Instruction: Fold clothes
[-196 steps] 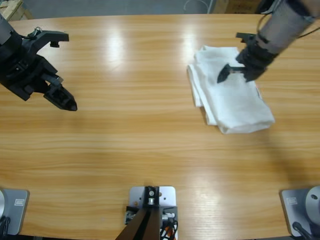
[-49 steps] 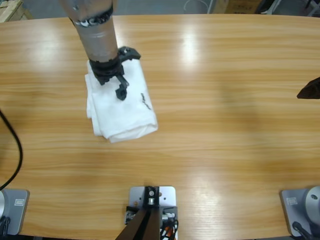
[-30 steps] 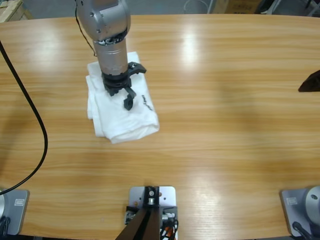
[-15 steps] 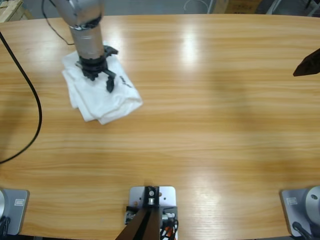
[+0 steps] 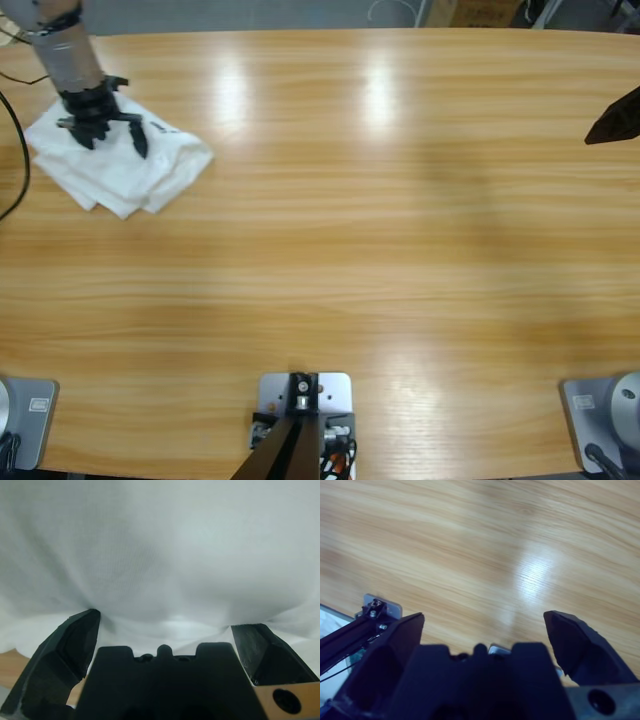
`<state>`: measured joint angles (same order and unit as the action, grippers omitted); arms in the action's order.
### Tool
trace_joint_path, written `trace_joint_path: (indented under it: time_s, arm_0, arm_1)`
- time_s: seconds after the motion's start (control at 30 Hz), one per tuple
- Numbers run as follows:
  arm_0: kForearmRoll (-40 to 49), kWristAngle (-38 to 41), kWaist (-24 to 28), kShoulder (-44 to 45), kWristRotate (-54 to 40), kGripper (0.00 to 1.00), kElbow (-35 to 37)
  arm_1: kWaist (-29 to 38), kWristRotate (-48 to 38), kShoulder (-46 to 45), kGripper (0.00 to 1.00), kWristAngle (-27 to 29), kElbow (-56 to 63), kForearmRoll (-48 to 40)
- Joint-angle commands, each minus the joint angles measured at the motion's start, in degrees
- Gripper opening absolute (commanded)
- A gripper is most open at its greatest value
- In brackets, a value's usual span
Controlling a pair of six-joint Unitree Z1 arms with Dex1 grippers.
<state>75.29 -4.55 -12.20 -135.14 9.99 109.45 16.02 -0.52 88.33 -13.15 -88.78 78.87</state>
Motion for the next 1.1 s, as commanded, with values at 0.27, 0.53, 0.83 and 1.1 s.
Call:
trace_joint_path:
  time_s: [0.27, 0.53, 0.83, 1.1]
  arm_0:
    - [-1.85, 1.7, 13.61, -6.79, 0.56, 0.977, 2.92]
    - [9.08, 1.39, 15.76, -13.49, 0.56, 0.987, 24.12]
    - [14.83, 5.41, 15.98, -20.47, 0.4, 0.915, 43.83]
    - [17.17, 6.22, 17.3, -21.1, 0.56, 0.911, 45.41]
  arm_1:
    - [-0.99, 0.96, 5.48, 0.968, -1.37, -4.48, 3.23]
    - [-0.92, 1.06, 7.87, 0.968, -1.79, -6.99, 4.06]
    - [-0.9, 1.13, 9.65, 0.968, -1.79, -8.52, 4.54]
    - [-0.92, 1.13, 10.37, 0.968, -1.79, -9.42, 4.62]
